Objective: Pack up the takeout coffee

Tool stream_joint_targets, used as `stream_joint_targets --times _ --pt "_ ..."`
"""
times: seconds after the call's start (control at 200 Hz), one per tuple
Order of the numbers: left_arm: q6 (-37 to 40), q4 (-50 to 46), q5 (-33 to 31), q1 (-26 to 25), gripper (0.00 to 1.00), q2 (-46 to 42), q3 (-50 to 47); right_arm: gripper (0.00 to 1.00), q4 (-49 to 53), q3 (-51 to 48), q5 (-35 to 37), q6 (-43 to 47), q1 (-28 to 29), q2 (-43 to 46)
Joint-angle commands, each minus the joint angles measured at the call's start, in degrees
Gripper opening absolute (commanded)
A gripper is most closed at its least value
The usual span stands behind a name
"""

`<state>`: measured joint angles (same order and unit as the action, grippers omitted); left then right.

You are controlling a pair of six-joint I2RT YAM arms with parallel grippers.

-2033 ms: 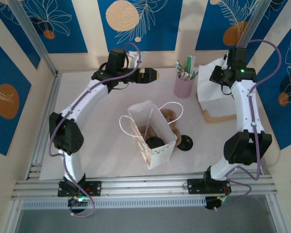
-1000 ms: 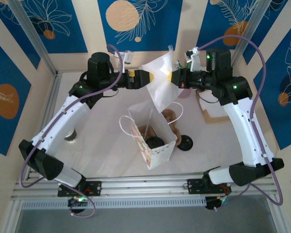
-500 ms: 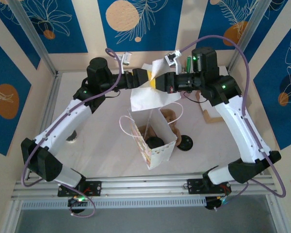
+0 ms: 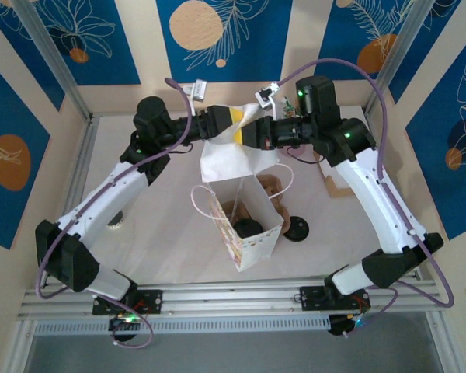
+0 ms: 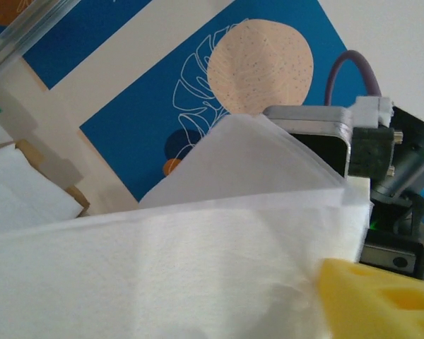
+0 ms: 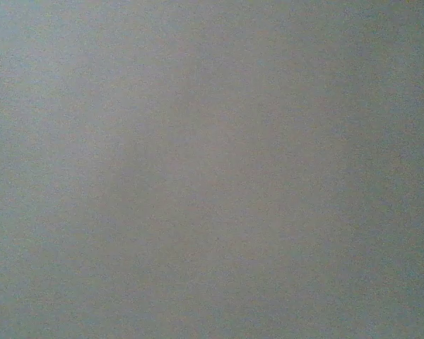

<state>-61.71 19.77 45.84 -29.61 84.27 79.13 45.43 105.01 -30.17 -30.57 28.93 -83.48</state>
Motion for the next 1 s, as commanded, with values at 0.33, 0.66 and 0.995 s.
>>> stream_joint_targets --times 0.33,0.66,0.995 --pt "-7.9 12.5 0.1 0.4 0.0 -1.1 -3.8 0.1 -1.1 -3.2 3.8 -1.3 1.1 1.8" --pt "-14.9 21.0 -2.8 0.5 0.0 -1.6 -6.8 0.57 -4.3 -7.3 6.7 -2.7 1.2 3.1" --pt "-21.5 28.3 -5.2 0.4 0.0 -0.9 -8.1 0.82 -8.6 -8.9 4.9 -3.0 2.9 2.2"
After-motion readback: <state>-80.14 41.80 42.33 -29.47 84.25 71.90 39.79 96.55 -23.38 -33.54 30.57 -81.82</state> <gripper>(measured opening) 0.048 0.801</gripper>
